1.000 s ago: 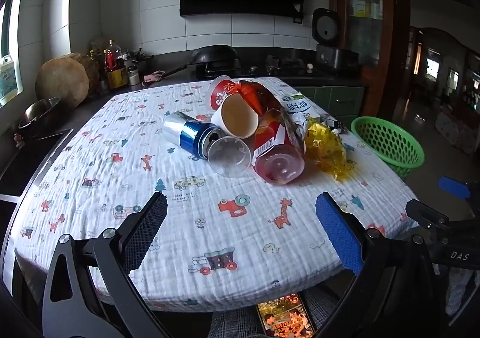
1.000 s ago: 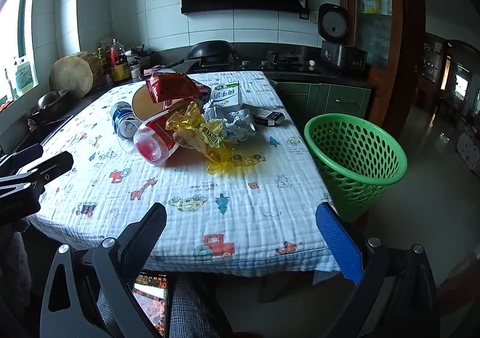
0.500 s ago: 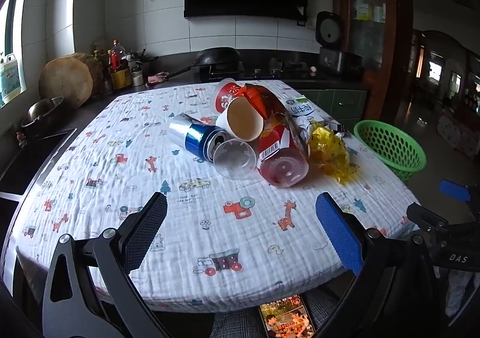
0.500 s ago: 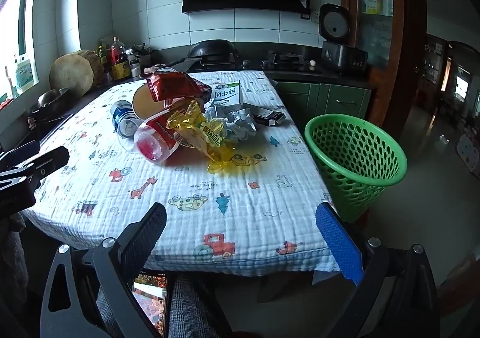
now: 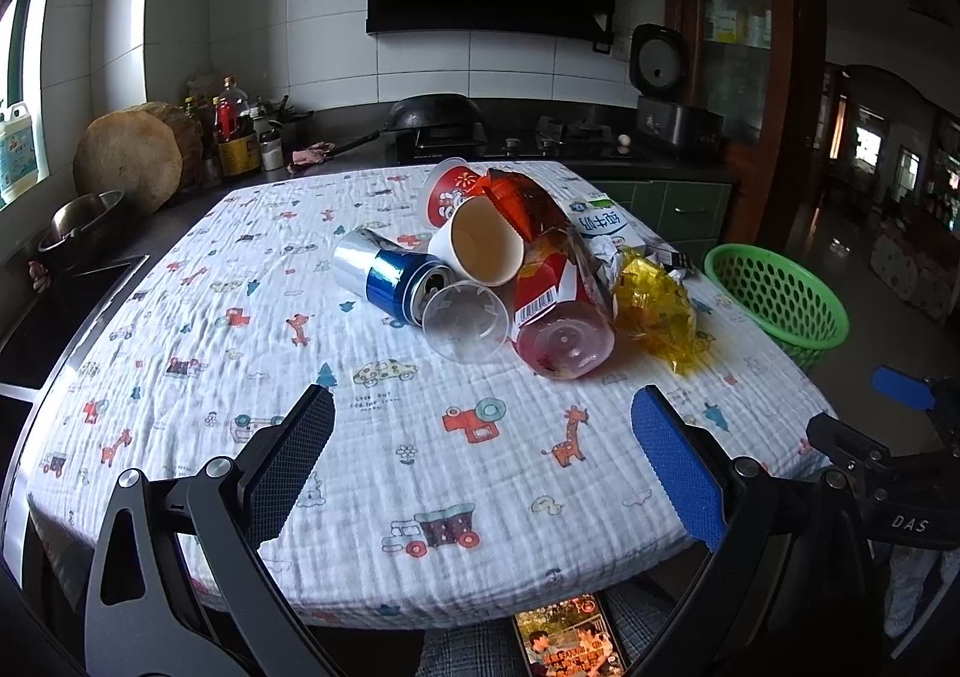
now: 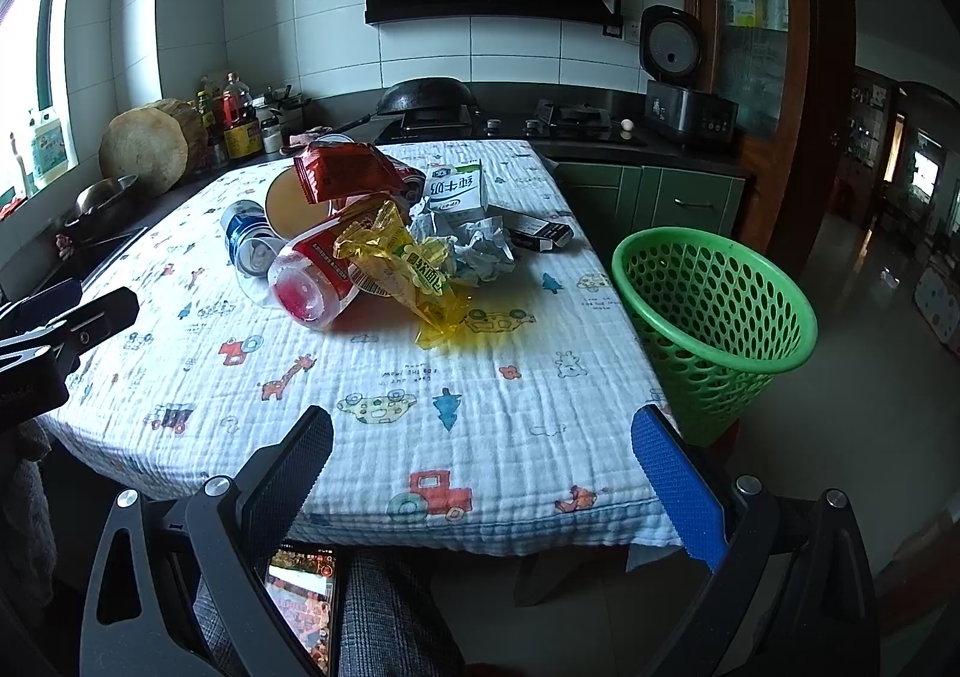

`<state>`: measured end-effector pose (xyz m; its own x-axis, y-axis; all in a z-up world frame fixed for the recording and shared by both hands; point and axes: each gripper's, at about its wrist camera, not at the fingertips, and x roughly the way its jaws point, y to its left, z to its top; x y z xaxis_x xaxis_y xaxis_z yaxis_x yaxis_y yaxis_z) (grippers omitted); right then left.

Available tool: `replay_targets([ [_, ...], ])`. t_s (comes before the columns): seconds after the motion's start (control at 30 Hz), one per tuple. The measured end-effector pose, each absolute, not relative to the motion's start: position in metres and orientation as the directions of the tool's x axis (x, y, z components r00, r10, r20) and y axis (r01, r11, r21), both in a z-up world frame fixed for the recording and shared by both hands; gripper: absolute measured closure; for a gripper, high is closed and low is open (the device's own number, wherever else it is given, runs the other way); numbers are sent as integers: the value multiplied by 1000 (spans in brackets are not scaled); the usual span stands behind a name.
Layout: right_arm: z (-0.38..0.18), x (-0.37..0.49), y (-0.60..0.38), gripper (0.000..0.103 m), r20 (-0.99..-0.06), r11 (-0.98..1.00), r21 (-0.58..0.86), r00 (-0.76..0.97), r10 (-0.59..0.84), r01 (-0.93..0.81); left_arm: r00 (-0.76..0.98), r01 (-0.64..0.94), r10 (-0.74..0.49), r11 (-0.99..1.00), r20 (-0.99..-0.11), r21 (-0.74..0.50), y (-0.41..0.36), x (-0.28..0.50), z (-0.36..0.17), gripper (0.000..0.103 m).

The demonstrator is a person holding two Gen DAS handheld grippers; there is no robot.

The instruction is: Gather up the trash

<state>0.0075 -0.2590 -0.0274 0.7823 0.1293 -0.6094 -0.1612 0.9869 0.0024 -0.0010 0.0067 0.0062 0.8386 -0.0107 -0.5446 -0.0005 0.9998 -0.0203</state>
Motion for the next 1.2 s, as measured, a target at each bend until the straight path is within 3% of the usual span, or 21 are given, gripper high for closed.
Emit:
replay_targets([
  [1.2,-30,17,-255,6,-621,986,4,772,134,-168,837,7,-15,1000,-547,-17,6,9,4,5],
])
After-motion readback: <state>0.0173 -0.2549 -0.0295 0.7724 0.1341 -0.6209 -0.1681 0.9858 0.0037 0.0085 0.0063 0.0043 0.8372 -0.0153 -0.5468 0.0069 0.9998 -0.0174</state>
